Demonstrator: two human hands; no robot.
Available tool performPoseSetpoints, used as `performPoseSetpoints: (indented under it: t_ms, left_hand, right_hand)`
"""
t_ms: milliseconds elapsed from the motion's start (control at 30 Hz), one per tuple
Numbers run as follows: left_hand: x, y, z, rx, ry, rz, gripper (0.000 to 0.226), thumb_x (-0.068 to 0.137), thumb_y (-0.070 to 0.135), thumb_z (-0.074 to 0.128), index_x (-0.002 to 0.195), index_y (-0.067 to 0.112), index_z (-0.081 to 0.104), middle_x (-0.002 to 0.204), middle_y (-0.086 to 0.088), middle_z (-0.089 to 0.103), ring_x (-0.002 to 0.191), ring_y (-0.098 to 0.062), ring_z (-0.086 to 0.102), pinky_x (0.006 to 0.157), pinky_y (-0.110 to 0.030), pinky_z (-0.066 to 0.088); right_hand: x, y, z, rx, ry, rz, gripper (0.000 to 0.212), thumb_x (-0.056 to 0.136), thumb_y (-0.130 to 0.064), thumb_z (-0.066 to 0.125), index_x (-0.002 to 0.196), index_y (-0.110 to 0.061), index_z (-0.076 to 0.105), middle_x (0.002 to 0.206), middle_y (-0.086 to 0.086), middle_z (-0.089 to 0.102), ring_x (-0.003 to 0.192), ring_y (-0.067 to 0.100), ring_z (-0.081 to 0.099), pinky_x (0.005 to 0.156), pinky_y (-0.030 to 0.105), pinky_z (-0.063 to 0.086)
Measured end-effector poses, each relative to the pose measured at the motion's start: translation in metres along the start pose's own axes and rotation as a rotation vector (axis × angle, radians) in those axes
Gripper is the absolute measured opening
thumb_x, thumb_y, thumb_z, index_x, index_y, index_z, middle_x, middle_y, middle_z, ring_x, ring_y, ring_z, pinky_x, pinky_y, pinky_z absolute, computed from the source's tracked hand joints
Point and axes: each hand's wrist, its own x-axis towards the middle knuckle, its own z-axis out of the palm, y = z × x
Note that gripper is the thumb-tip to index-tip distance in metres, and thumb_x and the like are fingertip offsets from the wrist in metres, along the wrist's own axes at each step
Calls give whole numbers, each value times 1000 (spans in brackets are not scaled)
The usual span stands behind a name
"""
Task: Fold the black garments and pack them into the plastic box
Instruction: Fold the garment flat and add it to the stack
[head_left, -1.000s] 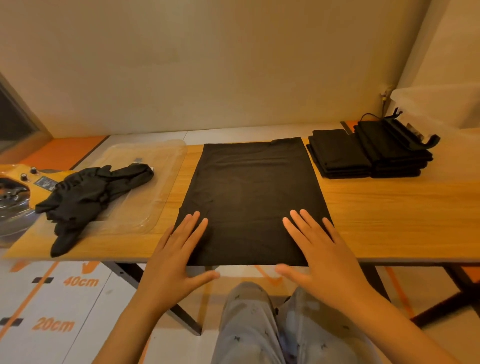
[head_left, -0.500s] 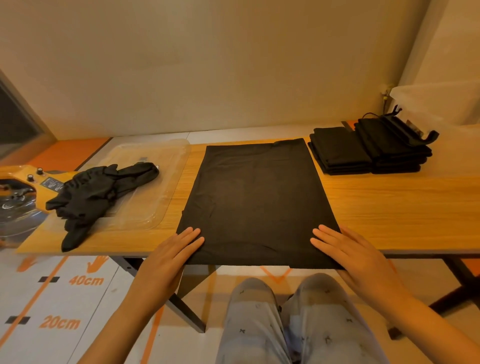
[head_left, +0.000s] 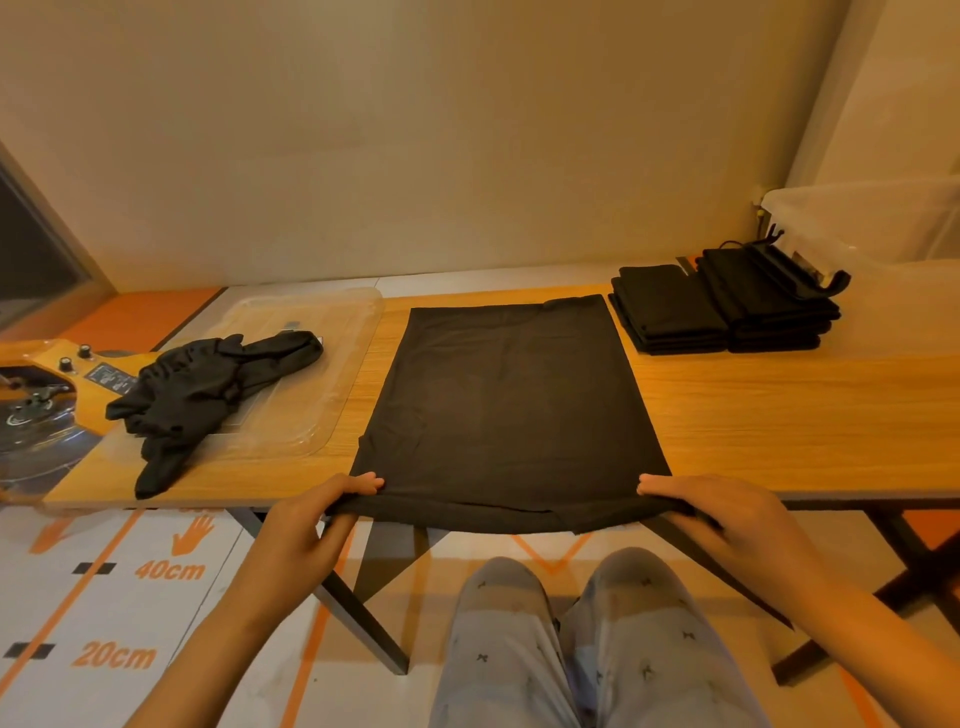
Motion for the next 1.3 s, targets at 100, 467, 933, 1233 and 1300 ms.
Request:
performPoseSetpoints:
  t_ms: [100, 467, 933, 1233, 1300]
  left_hand:
    - [-2, 5, -5, -17, -14, -26, 35, 91, 9, 56, 110, 37, 61, 113, 39, 58, 108, 15, 53, 83, -20, 48]
    - [17, 18, -27, -224, 43, -115, 18, 93, 25, 51, 94, 40, 62, 87, 14, 66, 91, -5, 61, 75, -18, 48]
    - [244, -19, -20, -397, -103, -408, 24, 101, 21, 42, 106, 9, 62, 97, -6, 69, 96, -21, 65, 82, -33, 51]
    - [301, -79, 44, 246, -220, -449, 31, 98, 31, 50, 118, 11, 63, 114, -11, 65, 102, -25, 60, 82, -33, 47]
    - [299, -78, 46, 285, -180, -428, 31, 98, 29, 48, 121, 11, 60, 117, -11, 64, 105, -27, 59, 82, -34, 46]
  right_hand:
    - [-1, -6, -6, 66, -52, 78, 58, 94, -64, 23, 114, -29, 65, 102, -11, 72, 92, 3, 67, 76, 13, 49]
    - [30, -26, -35, 542, 28, 285, 51, 62, -93, 36, 98, -65, 58, 96, -27, 65, 98, -7, 58, 78, 4, 43]
    - [235, 69, -12, 368, 80, 516, 14, 95, -24, 56, 101, -19, 67, 91, -1, 66, 85, 11, 63, 66, 24, 51]
    - [275, 104, 57, -287, -195, 685, 20, 99, -20, 44, 115, -13, 55, 109, 11, 60, 98, 30, 57, 73, 38, 45]
    - [275, 103, 58, -328, -154, 691, 19, 99, -17, 43, 115, -13, 54, 106, 11, 60, 97, 30, 56, 71, 37, 44]
